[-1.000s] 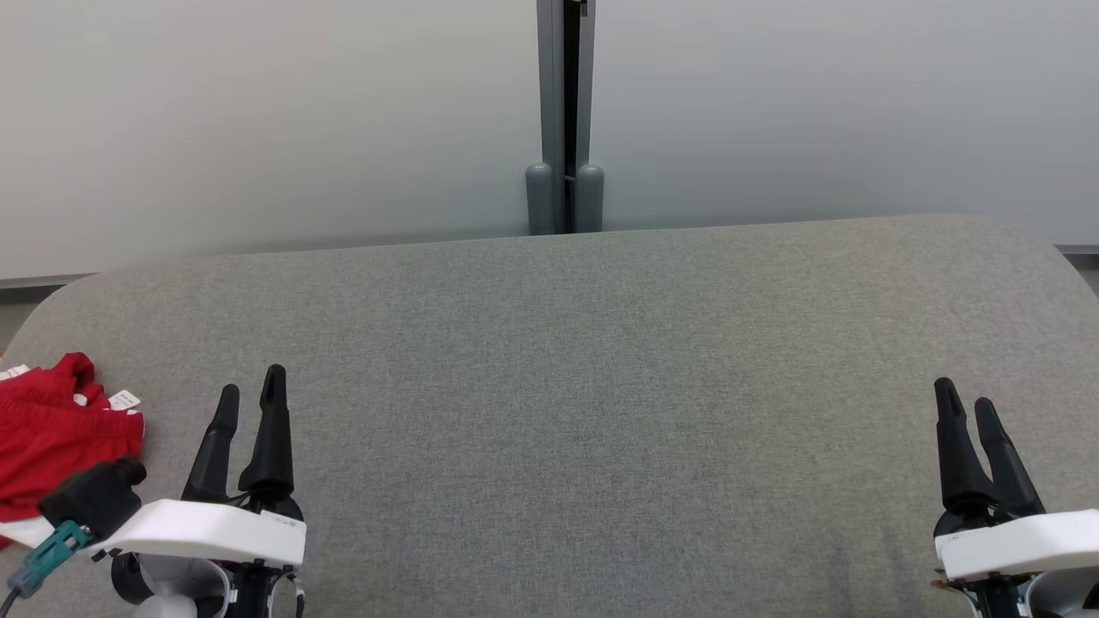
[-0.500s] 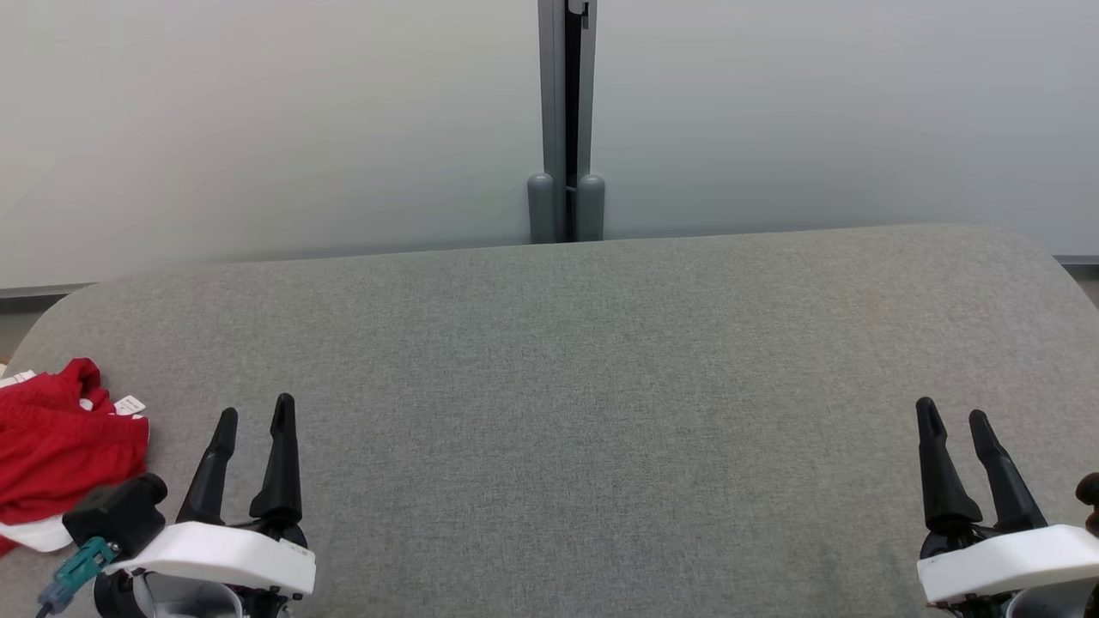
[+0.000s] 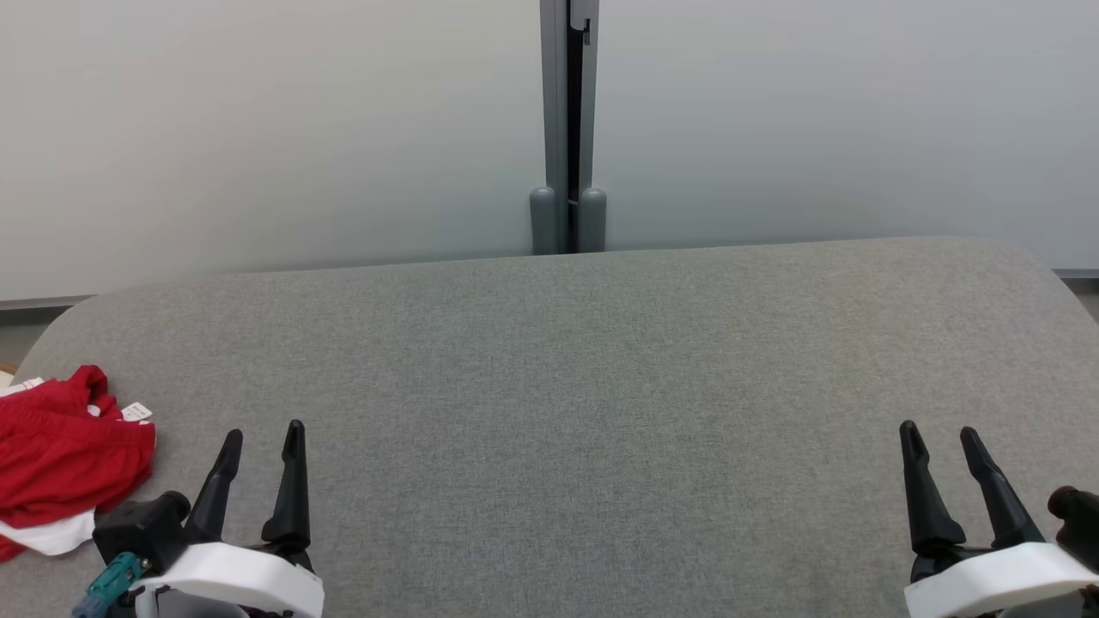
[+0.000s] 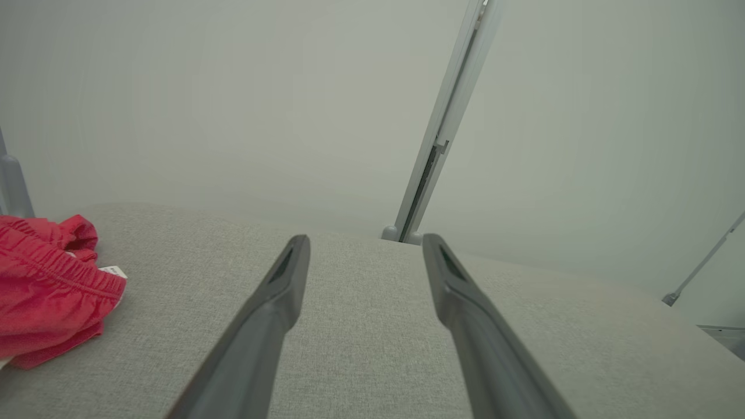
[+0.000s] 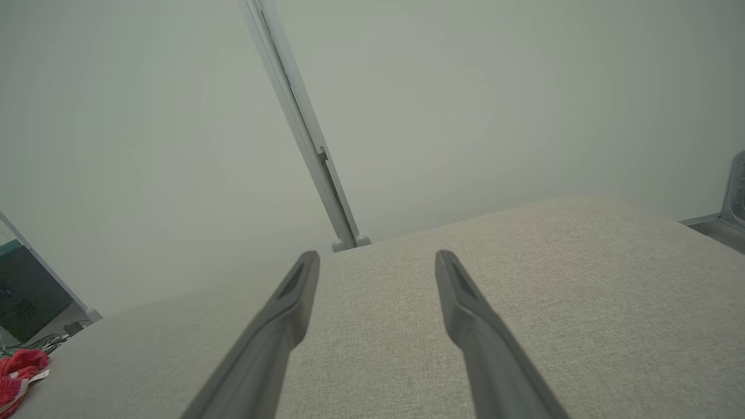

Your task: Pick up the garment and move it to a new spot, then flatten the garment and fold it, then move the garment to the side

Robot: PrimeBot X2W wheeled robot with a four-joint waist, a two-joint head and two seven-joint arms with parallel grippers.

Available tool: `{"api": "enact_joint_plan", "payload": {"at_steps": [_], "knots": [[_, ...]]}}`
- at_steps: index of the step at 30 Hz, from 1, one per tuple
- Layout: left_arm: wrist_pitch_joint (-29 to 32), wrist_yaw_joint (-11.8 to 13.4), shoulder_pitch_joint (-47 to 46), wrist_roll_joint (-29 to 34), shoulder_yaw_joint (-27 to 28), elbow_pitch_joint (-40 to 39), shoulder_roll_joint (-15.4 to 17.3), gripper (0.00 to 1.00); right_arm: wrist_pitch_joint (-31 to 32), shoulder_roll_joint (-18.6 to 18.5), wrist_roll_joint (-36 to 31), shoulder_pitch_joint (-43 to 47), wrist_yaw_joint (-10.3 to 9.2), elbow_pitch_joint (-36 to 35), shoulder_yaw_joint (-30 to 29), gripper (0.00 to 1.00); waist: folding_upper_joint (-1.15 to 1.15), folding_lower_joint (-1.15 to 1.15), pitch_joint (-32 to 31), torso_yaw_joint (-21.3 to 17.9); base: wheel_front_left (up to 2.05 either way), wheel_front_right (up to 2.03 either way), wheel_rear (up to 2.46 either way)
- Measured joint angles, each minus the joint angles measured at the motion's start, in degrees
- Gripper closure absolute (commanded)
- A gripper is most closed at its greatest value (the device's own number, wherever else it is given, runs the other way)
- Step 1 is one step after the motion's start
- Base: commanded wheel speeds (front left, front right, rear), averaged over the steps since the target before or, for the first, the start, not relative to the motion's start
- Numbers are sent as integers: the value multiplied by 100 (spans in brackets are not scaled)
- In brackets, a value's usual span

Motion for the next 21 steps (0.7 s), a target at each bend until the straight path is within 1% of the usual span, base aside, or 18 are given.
{"api": "enact_joint_plan", "payload": {"at_steps": [9,21], "knots": [[-120,22,54,453,-37,153,12,0,-10,2,-454,80,0,10,-5,0,0,0,-52,24,0,0,0],[-244,36,62,904,-59,336,11,0,-90,4,-954,163,0,0,20,0,0,0,-109,46,0,0,0]]}}
